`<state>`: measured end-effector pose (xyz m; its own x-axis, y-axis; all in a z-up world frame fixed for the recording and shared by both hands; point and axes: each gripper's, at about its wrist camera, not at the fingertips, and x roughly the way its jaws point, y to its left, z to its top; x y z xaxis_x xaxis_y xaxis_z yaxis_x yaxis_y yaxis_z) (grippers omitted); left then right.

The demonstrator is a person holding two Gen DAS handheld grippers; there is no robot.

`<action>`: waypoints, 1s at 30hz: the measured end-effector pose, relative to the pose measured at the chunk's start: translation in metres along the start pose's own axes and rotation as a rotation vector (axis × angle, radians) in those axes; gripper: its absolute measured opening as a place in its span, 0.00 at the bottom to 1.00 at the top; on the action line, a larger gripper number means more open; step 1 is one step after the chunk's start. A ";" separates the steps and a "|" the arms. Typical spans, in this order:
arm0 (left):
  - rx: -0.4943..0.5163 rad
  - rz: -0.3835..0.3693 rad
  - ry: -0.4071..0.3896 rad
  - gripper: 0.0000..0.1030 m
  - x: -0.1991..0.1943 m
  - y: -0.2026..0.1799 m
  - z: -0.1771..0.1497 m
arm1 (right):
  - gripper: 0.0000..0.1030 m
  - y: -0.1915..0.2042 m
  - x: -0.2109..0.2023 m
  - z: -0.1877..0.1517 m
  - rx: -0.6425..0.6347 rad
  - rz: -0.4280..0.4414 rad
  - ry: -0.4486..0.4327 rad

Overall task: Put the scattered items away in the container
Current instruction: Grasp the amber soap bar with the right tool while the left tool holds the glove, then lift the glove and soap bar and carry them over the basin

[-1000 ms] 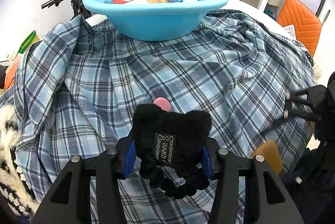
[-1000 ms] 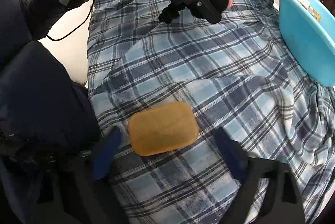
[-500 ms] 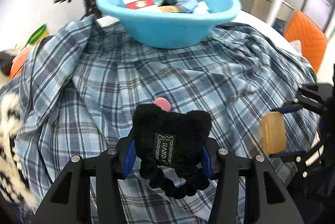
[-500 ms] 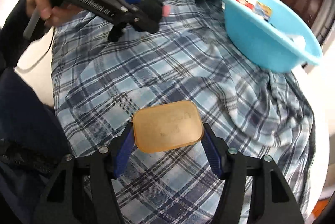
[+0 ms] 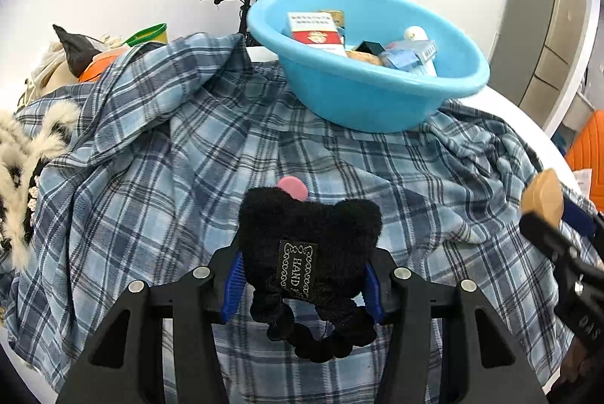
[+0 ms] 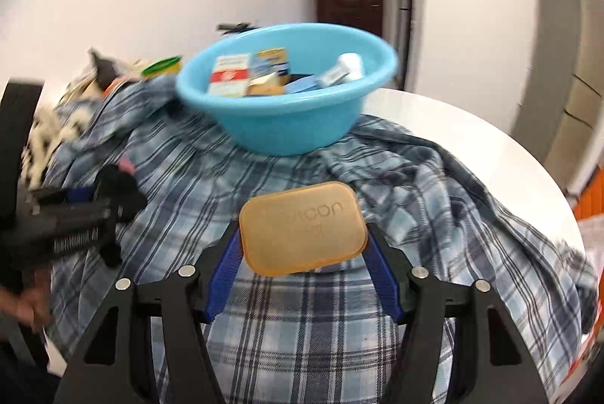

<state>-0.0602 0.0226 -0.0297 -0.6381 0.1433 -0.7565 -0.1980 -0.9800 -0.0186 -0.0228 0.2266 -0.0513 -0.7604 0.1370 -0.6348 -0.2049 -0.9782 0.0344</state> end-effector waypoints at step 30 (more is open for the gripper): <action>0.008 -0.005 -0.464 0.53 -0.136 -0.018 0.082 | 0.60 0.004 -0.137 0.074 -0.021 -0.022 -0.513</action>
<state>-0.0306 0.0319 0.1269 -0.9020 0.1968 -0.3842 -0.2071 -0.9782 -0.0150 0.0352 0.2155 0.0928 -0.9616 0.2118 -0.1748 -0.2161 -0.9763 0.0061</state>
